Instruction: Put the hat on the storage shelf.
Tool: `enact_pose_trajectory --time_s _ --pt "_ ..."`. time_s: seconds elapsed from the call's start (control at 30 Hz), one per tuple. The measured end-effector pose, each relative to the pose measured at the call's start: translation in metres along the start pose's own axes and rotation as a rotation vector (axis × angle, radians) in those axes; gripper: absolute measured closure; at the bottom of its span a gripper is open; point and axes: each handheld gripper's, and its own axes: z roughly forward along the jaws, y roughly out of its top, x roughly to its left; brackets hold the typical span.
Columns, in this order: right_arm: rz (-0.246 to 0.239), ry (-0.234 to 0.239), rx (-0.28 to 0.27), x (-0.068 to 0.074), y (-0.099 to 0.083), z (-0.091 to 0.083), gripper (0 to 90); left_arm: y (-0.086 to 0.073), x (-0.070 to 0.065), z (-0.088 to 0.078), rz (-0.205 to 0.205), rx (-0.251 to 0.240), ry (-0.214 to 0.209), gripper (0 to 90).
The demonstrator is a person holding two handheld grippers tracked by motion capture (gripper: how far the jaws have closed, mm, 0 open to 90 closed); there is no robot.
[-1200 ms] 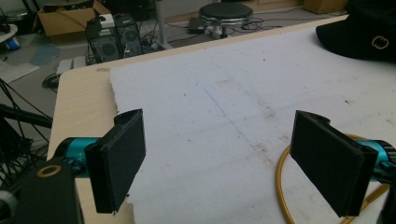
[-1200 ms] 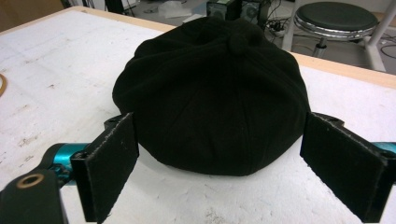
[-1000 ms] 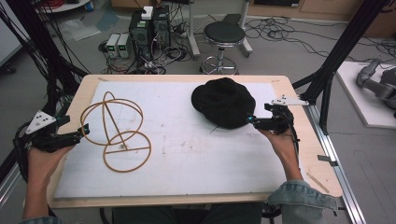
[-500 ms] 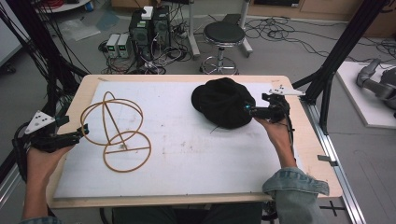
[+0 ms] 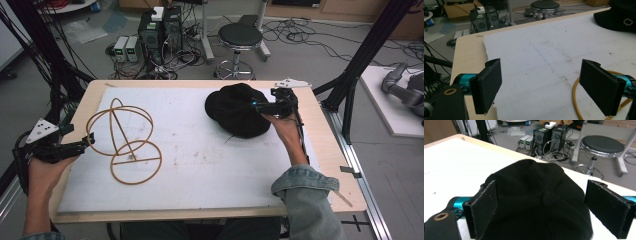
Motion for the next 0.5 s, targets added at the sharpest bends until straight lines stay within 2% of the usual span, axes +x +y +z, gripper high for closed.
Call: enact_pose_trajectory --time_s 0.27,0.33,0.37,0.4,0.5 --pt "-0.021 -0.043 0.010 -0.002 -0.004 0.021 11.9 0.001 0.001 -0.001 -0.001 -0.003 0.004 18.8" --pt "-0.004 -0.039 0.005 -0.004 -0.006 0.025 11.9 0.001 0.001 -0.002 -0.002 -0.004 0.003 18.8" --pt "0.029 -0.028 -0.002 -0.006 -0.008 0.028 11.9 0.001 0.001 -0.002 -0.002 -0.004 0.003 18.8" --pt "0.040 -0.025 -0.002 -0.007 -0.009 0.030 11.9 0.001 0.001 -0.002 -0.002 -0.004 0.002 18.8" --pt "0.043 -0.030 0.013 -0.007 -0.012 0.036 11.9 0.001 0.000 -0.001 0.003 -0.001 0.000 18.8"
